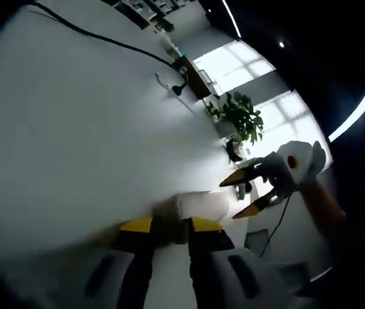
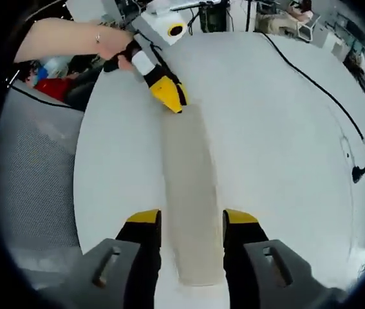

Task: Arrange the utensils inside the cutlery case until each visible utensil rests in its matching compartment.

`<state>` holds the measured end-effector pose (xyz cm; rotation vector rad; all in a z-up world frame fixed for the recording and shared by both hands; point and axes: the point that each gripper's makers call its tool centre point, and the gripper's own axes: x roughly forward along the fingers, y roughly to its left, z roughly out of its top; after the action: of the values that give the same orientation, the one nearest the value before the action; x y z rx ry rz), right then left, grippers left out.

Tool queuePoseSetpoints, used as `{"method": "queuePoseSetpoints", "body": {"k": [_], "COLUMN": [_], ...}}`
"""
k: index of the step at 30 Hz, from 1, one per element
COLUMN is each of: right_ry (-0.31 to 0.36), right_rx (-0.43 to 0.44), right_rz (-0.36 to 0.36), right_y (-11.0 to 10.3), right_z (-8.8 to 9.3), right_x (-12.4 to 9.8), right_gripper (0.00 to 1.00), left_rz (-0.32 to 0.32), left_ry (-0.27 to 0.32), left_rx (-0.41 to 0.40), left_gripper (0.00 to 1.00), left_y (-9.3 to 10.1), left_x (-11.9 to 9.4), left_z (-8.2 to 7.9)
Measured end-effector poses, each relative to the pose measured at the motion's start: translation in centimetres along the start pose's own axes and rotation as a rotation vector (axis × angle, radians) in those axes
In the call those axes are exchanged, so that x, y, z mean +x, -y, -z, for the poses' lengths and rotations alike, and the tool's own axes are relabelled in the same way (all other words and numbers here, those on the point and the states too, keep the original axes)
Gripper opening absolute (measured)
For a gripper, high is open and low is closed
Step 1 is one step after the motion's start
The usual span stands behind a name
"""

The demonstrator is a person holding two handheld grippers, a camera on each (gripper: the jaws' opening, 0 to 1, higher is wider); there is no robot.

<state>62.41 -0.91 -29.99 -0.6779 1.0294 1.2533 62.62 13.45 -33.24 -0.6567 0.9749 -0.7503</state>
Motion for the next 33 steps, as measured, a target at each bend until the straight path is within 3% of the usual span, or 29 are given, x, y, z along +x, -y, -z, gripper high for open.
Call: {"method": "queuePoseSetpoints", "body": {"k": [2, 3, 4, 6, 8, 9, 13, 15, 16, 18, 21, 23, 24, 26, 29, 30, 31, 32, 33], "right_ry": [0.033, 0.039, 0.034, 0.008, 0.001, -0.032, -0.058, -0.075, -0.095, -0.106, -0.15, -0.206, -0.199, -0.212, -0.218, -0.218, -0.219, -0.222, -0.23], "right_rx": [0.064, 0.108, 0.139, 0.289, 0.269, 0.276, 0.277, 0.266, 0.262, 0.256, 0.236, 0.22, 0.174, 0.184, 0.212, 0.219, 0.228, 0.233, 0.248], "right_rz": [0.027, 0.067, 0.079, 0.107, 0.117, 0.13, 0.133, 0.142, 0.148, 0.146, 0.146, 0.147, 0.144, 0.152, 0.146, 0.139, 0.14, 0.139, 0.144], "right_y": [0.4, 0.9, 1.0, 1.0, 0.8, 0.7, -0.2, -0.2, -0.2, -0.1, -0.1, -0.2, 0.0, -0.1, 0.1, 0.1, 0.1, 0.1, 0.1], "right_z": [0.7, 1.7, 2.5, 4.6, 5.8, 6.7, 7.0, 7.2, 7.5, 7.6, 8.1, 9.0, 8.4, 8.4, 8.6, 8.6, 8.6, 8.6, 8.6], "right_x": [-1.3, -2.2, -2.6, -2.9, -2.7, -2.5, -1.8, -1.6, -1.4, -0.9, -0.3, 0.2, 0.0, 0.0, 0.0, 0.0, 0.1, 0.1, 0.1], "right_gripper": [0.24, 0.16, 0.02, 0.0, 0.0, 0.0, 0.0, 0.0, 0.0, 0.0, 0.0, 0.0, 0.0, 0.0, 0.0, 0.0, 0.0, 0.0, 0.0], "left_rz": [-0.029, -0.055, -0.069, -0.079, -0.107, -0.133, -0.179, -0.198, -0.181, -0.202, -0.227, -0.248, -0.263, -0.313, -0.334, -0.36, -0.312, -0.346, -0.351], "left_ry": [0.011, -0.013, -0.028, -0.094, -0.157, -0.192, -0.297, -0.33, -0.309, -0.325, -0.348, -0.383, -0.428, -0.449, -0.481, -0.55, -0.495, -0.506, -0.508], "left_rx": [0.045, 0.119, 0.16, 0.26, 0.356, 0.407, 0.571, 0.592, 0.58, 0.563, 0.601, 0.668, 0.765, 0.768, 0.79, 0.82, 0.846, 0.82, 0.846], "left_gripper": [0.17, 0.15, 0.11, 0.05, 0.01, 0.01, 0.01, 0.01, 0.01, 0.01, 0.01, 0.0, 0.0, 0.0, 0.0, 0.0, 0.0, 0.0, 0.0], "left_y": [0.1, 0.3, 0.6, 1.8, 2.6, 2.7, 2.8, 2.5, 2.9, 2.7, 2.6, 2.5, 2.4, 2.2, 1.9, 1.4, 2.3, 2.1, 2.0], "left_x": [-0.6, -0.8, -0.9, -0.7, -0.3, 0.1, 1.1, 1.3, 1.7, 1.8, 1.6, 1.5, 1.3, 1.7, 2.0, 1.3, 2.3, 2.1, 2.1], "left_z": [-0.9, -1.3, -1.5, -1.4, -1.3, -1.2, -0.2, 0.3, 0.2, 0.1, -0.1, 0.0, 0.2, 0.3, 0.3, 0.9, 0.4, 0.6, 0.4]}}
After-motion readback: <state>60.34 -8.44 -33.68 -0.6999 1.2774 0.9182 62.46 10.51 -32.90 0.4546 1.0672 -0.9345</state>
